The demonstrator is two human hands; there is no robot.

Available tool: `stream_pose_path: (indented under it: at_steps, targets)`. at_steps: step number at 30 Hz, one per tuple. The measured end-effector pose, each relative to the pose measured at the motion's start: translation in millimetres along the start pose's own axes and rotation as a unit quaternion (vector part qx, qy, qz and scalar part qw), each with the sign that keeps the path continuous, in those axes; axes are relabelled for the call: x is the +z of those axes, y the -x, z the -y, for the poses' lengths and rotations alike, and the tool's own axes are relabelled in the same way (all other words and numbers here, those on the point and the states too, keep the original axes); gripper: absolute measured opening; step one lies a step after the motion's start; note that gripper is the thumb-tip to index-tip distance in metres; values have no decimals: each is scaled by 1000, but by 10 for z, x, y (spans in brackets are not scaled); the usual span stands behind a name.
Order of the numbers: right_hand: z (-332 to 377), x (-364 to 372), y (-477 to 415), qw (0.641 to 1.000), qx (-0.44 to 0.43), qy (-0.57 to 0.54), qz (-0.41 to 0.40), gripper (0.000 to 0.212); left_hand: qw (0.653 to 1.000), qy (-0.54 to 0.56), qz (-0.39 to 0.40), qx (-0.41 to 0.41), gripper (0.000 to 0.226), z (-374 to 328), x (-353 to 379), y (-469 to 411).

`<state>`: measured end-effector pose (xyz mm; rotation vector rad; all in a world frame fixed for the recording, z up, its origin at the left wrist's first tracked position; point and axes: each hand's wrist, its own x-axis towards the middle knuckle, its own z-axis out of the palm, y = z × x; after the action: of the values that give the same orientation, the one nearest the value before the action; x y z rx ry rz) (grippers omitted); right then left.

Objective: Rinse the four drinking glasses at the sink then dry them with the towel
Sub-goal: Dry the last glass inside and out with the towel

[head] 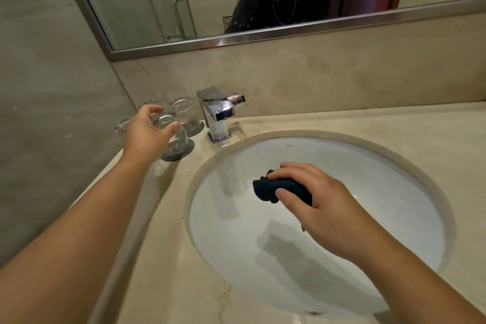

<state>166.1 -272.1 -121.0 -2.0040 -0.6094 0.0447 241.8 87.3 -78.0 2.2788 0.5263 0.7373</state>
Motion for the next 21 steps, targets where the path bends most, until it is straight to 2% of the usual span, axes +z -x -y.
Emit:
stream_pose_path:
  at_steps: [21]
  targets:
    - [2, -12, -16, 1000, 11, -7, 2, 24, 999, -41, 16, -1, 44, 39, 83, 4]
